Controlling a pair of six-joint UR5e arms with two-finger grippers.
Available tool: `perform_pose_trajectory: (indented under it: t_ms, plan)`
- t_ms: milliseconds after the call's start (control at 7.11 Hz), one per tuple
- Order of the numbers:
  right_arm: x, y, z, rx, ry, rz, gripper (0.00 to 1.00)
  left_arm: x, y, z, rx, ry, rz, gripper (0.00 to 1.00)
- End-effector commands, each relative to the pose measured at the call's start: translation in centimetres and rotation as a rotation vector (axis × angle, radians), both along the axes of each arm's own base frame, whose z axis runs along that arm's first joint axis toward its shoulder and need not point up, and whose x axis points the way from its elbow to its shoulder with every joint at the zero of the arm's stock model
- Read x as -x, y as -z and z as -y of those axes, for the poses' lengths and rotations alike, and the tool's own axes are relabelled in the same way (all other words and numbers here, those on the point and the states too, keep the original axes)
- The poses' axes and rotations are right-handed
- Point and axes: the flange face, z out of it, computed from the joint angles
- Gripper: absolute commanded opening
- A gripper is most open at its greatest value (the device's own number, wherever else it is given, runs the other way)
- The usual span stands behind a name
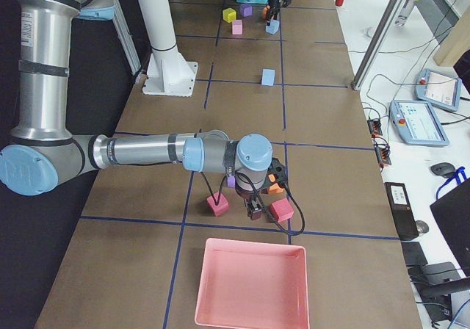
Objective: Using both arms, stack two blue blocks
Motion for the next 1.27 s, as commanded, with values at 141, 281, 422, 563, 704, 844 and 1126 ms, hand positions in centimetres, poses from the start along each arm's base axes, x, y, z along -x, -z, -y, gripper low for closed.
perform_pose_trajectory:
  t_ms: [141, 281, 422, 563, 704, 844, 1126]
  plan:
    - [0.0, -0.2, 0.0, 0.002, 0.001, -0.001, 0.99, -1.4, -0.3, 0.4, -0.008, -0.002, 0.023, 0.47]
    - [0.0, -0.2, 0.0, 0.002, 0.001, -0.001, 0.99, -1.7, 0.8, 0.8, -0.021, -0.001, 0.014, 0.42]
    - [0.0, -0.2, 0.0, 0.002, 0.001, -0.001, 0.99, -2.3, 3.4, 1.8, -0.022, 0.026, -0.007, 0.42]
    - [0.0, -0.1, 0.0, 0.000, 0.001, 0.000, 0.99, -3.3, 6.8, 3.2, 0.012, 0.087, -0.036, 0.42]
    - [0.0, -0.2, 0.0, 0.002, 0.001, 0.000, 0.99, -4.2, 9.9, 4.3, 0.037, 0.132, -0.065, 0.42]
    - [0.0, -0.2, 0.0, 0.002, 0.001, 0.000, 0.99, -6.7, 13.2, 4.4, 0.078, 0.149, -0.083, 0.42]
    - [0.0, -0.1, 0.0, 0.000, 0.001, -0.001, 0.99, -13.7, 23.7, 4.4, 0.195, 0.228, -0.055, 0.42]
